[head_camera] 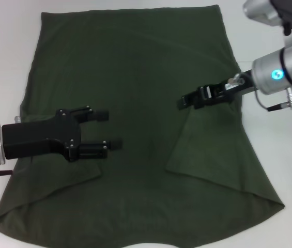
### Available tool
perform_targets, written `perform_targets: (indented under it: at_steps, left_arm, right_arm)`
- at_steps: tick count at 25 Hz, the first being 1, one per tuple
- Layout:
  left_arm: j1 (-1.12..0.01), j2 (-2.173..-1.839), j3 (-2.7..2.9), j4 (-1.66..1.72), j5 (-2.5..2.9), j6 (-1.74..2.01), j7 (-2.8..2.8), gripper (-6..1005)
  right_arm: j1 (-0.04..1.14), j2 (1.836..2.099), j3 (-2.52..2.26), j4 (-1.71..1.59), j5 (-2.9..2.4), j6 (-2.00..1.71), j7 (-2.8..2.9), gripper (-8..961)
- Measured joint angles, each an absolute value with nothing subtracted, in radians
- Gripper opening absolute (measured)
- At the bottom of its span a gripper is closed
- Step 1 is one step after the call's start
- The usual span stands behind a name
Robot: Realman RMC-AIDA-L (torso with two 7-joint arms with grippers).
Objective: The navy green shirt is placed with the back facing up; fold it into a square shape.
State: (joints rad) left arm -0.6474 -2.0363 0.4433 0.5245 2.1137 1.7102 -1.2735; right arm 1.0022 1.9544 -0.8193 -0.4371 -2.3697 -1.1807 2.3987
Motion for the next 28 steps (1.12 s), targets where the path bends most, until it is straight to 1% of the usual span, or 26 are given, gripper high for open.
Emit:
perform_targets:
  at_steps: [7,10,11,16,21,25,28]
  left_arm:
    - [-0.648,-2.035,0.434,0.524,2.114,1.714,-1.305,883]
    - [-0.647,-2.034,0.414,0.531,2.112,1.708,-1.365,883]
    - [-0.647,-2.033,0.408,0.537,2.112,1.706,-1.391,883]
    - [-0.639,-2.018,0.387,0.597,2.122,1.679,-1.629,883]
    - [-0.591,-1.995,0.387,0.705,2.128,1.712,-1.867,883]
    - [-0.546,-1.979,0.382,0.797,2.169,1.757,-2.02,883]
    - [-0.536,-1.97,0.361,0.829,2.263,1.79,-2.081,883]
  right_arm:
    - [0.908,1.914,-0.796,-0.505,-2.232,-1.224,2.322,606]
    - [0.864,1.895,-0.791,-0.523,-2.13,-1.277,2.27,607]
    - [0.854,1.891,-0.79,-0.527,-2.116,-1.284,2.262,632]
    - [0.817,1.886,-0.781,-0.544,-2.089,-1.307,2.225,758]
    - [0.807,1.882,-0.785,-0.545,-2.091,-1.369,2.179,929]
    - [0.803,1.874,-0.786,-0.545,-2.094,-1.422,2.144,925]
    - [0.801,1.864,-0.787,-0.545,-2.104,-1.444,2.126,924]
